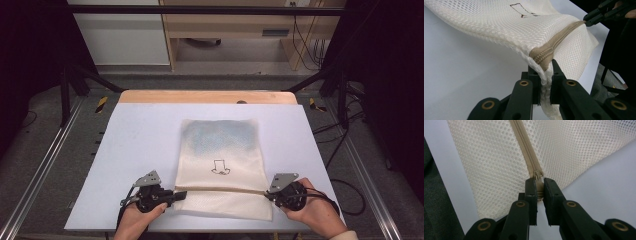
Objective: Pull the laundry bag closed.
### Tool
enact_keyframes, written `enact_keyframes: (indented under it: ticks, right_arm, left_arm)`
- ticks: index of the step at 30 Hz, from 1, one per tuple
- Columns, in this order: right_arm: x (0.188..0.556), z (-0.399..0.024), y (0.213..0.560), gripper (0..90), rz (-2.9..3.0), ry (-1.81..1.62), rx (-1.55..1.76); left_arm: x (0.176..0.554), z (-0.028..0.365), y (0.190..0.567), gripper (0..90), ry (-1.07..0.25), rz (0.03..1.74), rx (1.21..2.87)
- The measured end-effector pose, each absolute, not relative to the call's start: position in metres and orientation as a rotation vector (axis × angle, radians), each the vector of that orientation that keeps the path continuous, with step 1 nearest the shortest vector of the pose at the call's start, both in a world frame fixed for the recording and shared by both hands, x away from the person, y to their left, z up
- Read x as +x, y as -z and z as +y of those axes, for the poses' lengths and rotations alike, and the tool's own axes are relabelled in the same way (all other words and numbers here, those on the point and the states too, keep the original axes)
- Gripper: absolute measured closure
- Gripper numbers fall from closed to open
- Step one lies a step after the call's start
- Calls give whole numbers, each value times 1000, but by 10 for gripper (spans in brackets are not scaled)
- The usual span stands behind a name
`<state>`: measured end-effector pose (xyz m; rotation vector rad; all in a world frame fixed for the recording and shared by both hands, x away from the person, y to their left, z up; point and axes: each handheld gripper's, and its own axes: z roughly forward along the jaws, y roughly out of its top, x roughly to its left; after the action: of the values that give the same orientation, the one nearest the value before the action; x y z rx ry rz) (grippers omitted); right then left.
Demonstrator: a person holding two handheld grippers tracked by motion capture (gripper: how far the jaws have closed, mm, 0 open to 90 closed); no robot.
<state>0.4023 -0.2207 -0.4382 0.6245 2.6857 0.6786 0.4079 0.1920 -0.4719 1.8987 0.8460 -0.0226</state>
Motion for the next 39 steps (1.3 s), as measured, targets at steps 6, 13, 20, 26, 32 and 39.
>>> enact_keyframes:
  ticks: [6, 13, 20, 26, 32, 39]
  right_arm:
    - [402, -222, 438, 820, 2689, -671, 625]
    - [401, -222, 438, 820, 2689, -669, 626]
    - [399, -221, 439, 820, 2684, -665, 623]
    - [399, -222, 440, 819, 2683, -668, 632]
    - [399, -221, 439, 733, 2673, -668, 655]
    - [397, -211, 426, 398, 2550, -794, 695]
  left_arm:
    - [408, 192, 472, 832, 25, 844, 1899]
    - [408, 191, 472, 832, 25, 843, 1903]
    - [407, 191, 473, 831, 24, 849, 1907]
    - [407, 191, 473, 826, 28, 851, 1910]
    - [403, 192, 471, 680, 1, 876, 1905]
    - [391, 206, 454, 312, -179, 926, 1865]
